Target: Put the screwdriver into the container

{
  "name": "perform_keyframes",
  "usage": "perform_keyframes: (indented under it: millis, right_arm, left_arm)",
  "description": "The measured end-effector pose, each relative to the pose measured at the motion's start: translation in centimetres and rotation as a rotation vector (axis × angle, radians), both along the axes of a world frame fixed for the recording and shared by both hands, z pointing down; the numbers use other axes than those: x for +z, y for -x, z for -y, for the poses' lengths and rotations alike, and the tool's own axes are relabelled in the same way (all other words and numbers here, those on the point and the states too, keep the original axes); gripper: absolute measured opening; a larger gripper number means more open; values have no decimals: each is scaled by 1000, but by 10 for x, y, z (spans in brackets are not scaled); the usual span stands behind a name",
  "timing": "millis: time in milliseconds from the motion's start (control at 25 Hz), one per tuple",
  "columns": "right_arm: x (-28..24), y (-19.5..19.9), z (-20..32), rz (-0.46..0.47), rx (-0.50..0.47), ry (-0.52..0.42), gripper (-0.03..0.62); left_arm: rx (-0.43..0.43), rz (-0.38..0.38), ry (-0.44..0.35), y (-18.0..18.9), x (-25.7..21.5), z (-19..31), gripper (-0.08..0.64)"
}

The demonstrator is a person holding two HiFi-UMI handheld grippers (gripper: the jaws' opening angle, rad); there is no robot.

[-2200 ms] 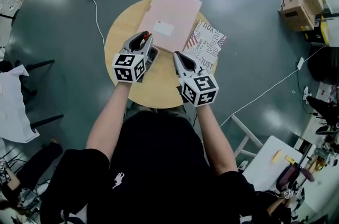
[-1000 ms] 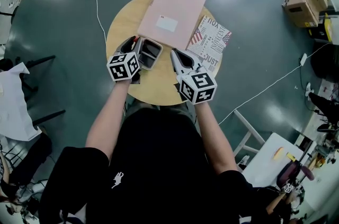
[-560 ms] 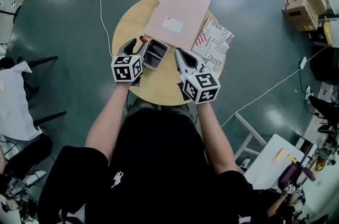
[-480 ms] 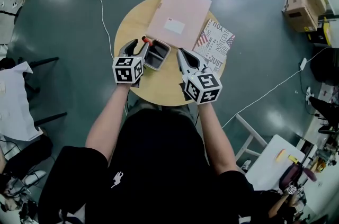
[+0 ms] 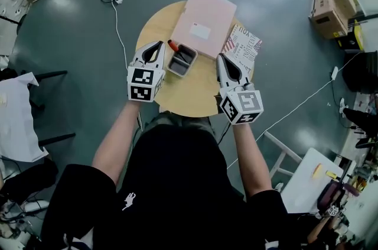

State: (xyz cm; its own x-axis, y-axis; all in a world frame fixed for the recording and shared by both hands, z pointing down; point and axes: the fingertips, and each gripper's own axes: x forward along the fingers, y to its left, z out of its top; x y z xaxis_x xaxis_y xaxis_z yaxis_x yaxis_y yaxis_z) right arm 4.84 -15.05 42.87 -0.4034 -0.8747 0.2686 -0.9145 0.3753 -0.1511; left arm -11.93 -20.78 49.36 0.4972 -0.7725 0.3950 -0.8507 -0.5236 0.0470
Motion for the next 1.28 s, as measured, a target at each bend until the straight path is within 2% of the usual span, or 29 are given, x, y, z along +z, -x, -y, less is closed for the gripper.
perform_keyframes:
  millis: [200, 560, 760, 1280]
  right_arm:
    - [-35, -8, -22, 2, -19, -78, 2]
    - [-77, -33, -65, 32, -88, -119, 2]
    - [-74, -50, -93, 35, -116, -98, 2]
    - [-78, -75, -141, 51, -149, -126, 2]
  left_arm:
    - [-22, -17, -84, 1, -42, -19, 3]
    - [-109, -35, -180, -7, -106, -82, 3]
    - [-159, -46, -194, -18, -117, -118, 3]
    - [-172, -9, -246, -47, -124, -171, 2]
